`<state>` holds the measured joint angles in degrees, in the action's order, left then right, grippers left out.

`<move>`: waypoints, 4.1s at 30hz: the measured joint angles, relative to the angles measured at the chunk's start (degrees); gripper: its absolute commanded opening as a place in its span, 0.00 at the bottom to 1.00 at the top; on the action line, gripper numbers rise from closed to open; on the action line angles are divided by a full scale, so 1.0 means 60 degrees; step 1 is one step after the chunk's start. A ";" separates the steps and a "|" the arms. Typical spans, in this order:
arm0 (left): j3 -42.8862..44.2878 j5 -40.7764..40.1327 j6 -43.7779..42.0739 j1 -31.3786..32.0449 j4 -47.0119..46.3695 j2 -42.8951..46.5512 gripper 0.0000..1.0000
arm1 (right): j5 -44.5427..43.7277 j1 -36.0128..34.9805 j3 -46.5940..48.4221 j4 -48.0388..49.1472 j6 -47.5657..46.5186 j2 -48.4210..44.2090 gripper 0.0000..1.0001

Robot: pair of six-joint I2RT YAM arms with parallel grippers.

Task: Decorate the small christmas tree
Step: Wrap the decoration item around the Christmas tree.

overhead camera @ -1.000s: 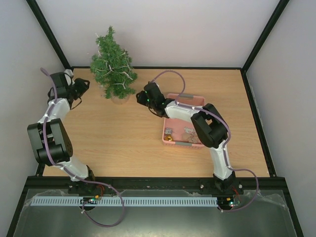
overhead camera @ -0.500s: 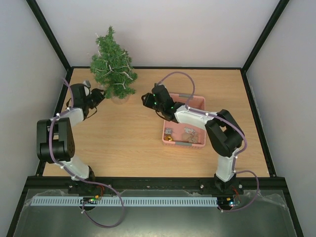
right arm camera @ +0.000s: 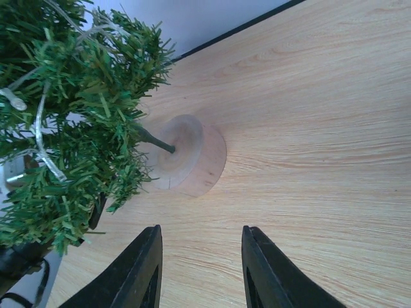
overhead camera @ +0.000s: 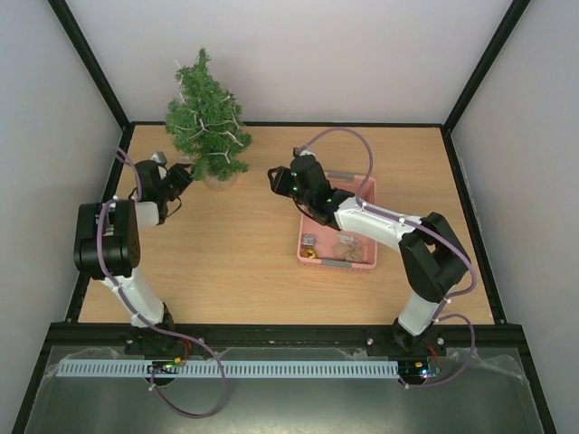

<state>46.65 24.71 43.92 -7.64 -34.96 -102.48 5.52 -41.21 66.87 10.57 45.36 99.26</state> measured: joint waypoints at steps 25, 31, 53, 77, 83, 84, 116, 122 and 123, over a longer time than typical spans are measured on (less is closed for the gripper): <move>0.1825 0.0852 0.0004 0.0299 -0.0973 -0.2750 0.40 | -0.0787 0.0127 -0.0437 0.0146 -0.0572 -0.1759 0.34; 0.2350 0.0823 -0.0164 0.0455 -0.0678 -0.2918 0.40 | -0.1144 0.0189 -0.0630 0.0138 -0.0918 -0.2157 0.34; 0.1373 0.0488 -0.1661 0.1078 0.1297 -0.1676 0.36 | -0.1847 0.0244 -0.2065 0.0153 -0.1096 -0.3847 0.34; -0.1417 -0.0535 0.0514 0.1472 0.2765 0.1982 0.38 | -0.1883 0.0244 -0.2514 0.0299 -0.1020 -0.4171 0.35; -0.1807 -0.0780 0.1027 0.1377 0.3271 0.3078 0.39 | -0.1876 0.0244 -0.2514 0.0361 -0.1020 -0.4182 0.35; -0.1942 -0.0801 0.1118 0.1326 0.3388 0.3297 0.39 | -0.1872 0.0244 -0.2514 0.0368 -0.1020 -0.4182 0.35; -0.2801 0.0120 0.2783 -0.2233 0.5300 0.7151 0.52 | -0.0659 -0.0678 -0.2000 0.1140 0.1483 -0.1603 0.31; -0.1752 0.0200 0.2193 -0.2328 0.4889 0.5989 0.48 | -0.0659 -0.1162 -0.1282 0.1169 0.1705 -0.0718 0.31; -0.1508 0.0306 0.2076 -0.2342 0.4685 0.5603 0.48 | -0.0663 -0.1188 -0.1239 0.1162 0.1701 -0.0674 0.31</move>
<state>37.60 26.55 56.38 -21.69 -6.85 -68.86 1.54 -48.34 59.44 17.54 55.57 95.22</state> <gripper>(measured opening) 0.490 0.305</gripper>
